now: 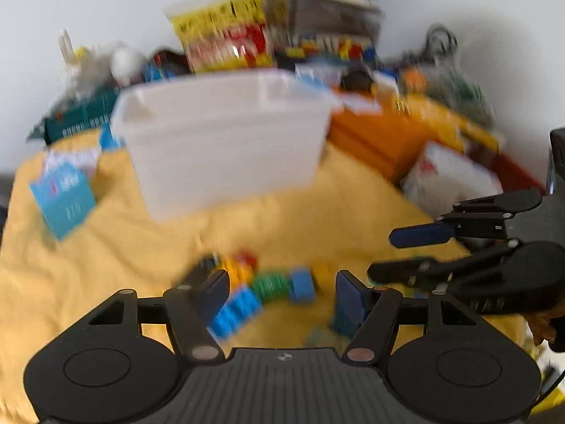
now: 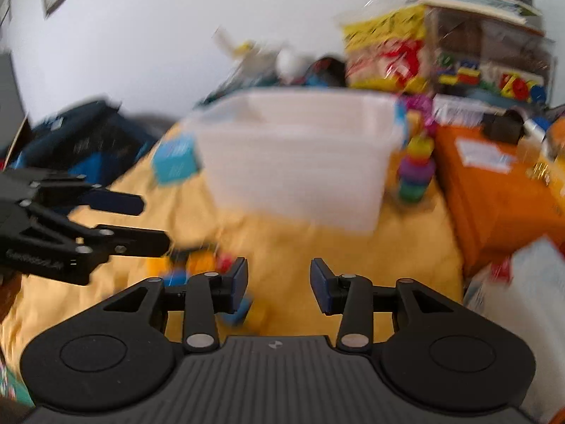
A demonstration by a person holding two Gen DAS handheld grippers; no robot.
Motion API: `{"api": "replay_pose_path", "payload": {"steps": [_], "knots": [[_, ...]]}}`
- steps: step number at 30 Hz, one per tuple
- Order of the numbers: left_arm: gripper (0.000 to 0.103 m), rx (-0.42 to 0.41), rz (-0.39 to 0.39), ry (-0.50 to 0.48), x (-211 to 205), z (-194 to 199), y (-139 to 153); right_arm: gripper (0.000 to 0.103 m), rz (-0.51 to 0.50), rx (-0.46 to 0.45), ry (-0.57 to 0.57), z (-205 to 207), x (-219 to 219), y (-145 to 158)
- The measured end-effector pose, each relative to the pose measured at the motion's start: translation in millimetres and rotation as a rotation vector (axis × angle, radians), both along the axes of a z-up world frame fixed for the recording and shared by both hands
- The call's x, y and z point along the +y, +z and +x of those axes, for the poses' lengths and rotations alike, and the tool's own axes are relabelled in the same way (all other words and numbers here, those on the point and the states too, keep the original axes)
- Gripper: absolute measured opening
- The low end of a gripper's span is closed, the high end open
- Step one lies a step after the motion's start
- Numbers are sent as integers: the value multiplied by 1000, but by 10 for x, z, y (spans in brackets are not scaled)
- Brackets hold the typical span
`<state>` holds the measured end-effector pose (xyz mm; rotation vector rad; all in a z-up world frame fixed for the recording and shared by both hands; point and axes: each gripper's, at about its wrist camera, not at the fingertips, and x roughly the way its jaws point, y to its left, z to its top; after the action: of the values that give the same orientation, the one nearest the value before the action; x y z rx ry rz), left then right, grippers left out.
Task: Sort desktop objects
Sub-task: 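Return both tools to the pile, the right tool toward an olive tank toy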
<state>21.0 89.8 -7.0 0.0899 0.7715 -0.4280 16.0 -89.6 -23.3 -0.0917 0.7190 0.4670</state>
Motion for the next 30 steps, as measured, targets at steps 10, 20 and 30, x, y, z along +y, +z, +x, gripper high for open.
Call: {"api": "replay_pose_path", "payload": {"steps": [10, 20, 30], "knots": [[70, 143, 68, -22, 18, -428, -425, 52, -56, 161, 52, -357, 195, -418], [70, 179, 26, 27, 146, -477, -497, 58, -143, 119, 79, -547, 282, -466], [64, 87, 72, 42, 213, -549, -426, 37, -129, 60, 103, -519, 404, -344]]}}
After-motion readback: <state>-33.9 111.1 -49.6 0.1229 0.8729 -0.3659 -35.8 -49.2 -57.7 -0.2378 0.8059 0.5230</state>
